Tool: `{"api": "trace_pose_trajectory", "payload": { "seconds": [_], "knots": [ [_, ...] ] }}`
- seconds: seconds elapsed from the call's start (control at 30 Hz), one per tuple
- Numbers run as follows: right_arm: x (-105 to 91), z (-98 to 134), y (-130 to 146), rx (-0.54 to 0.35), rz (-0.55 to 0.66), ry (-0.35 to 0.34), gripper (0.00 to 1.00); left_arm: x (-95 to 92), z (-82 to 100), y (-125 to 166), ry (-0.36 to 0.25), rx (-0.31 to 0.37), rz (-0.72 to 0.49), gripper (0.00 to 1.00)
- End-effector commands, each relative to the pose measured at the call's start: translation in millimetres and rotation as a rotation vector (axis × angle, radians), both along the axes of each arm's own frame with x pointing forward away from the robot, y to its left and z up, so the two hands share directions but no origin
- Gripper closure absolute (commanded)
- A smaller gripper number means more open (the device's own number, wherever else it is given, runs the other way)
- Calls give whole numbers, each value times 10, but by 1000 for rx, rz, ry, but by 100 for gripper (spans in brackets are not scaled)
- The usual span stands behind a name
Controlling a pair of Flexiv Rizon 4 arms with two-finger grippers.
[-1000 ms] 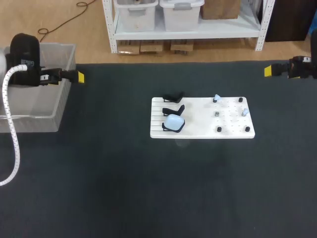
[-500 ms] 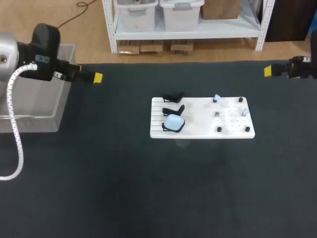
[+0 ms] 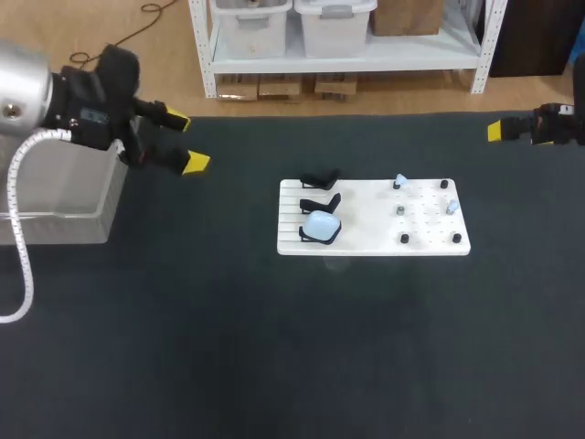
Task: Pick up each earbud case from the left stands, insert the matching earbuds, close the lid, and place the case in the box.
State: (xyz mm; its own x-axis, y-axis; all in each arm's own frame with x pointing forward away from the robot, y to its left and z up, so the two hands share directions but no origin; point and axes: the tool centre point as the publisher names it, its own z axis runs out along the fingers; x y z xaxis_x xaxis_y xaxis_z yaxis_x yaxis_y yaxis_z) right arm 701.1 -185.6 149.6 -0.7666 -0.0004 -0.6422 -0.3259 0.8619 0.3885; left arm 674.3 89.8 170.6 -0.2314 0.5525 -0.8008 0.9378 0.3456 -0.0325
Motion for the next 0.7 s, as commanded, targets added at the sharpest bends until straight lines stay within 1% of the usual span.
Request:
{"api": "trace_pose_trajectory", "payload": {
  "seconds": [0.03,0.1,0.13,0.27,0.33,0.43,0.47,0.5,0.53,0.57,0.6,0.67,0.7],
  "knots": [
    [-3,3,-2,-1,-1,0,0,90,-46,-45,18,-12,-179,0],
    [-3,3,-2,-1,-1,0,0,79,-80,-110,15,-9,-235,0],
    [-3,3,-2,-1,-1,0,0,77,-83,-115,15,-9,-238,0],
    [-3,3,-2,-1,-1,0,0,80,-204,-209,6,6,-274,0],
    [-3,3,-2,-1,-1,0,0,79,-210,-214,6,6,-276,0],
    [-3,3,-2,-1,-1,0,0,77,-291,-274,5,2,-287,0],
    [-3,3,-2,-1,-1,0,0,74,-344,-307,-1,1,-288,0],
    [-3,3,-2,-1,-1,0,0,74,-344,-307,-1,1,-288,0],
    [-3,3,-2,-1,-1,0,0,66,-410,-346,-17,-1,-290,0],
    [-3,3,-2,-1,-1,0,0,65,-420,-352,-19,-1,-289,0],
    [-3,3,-2,-1,-1,0,0,67,-478,-389,-25,-5,-290,0],
    [-3,3,-2,-1,-1,0,0,68,-487,-396,-26,-7,-290,0],
    [-3,3,-2,-1,-1,0,0,70,-531,-434,-41,-11,-293,0]
  ]
}}
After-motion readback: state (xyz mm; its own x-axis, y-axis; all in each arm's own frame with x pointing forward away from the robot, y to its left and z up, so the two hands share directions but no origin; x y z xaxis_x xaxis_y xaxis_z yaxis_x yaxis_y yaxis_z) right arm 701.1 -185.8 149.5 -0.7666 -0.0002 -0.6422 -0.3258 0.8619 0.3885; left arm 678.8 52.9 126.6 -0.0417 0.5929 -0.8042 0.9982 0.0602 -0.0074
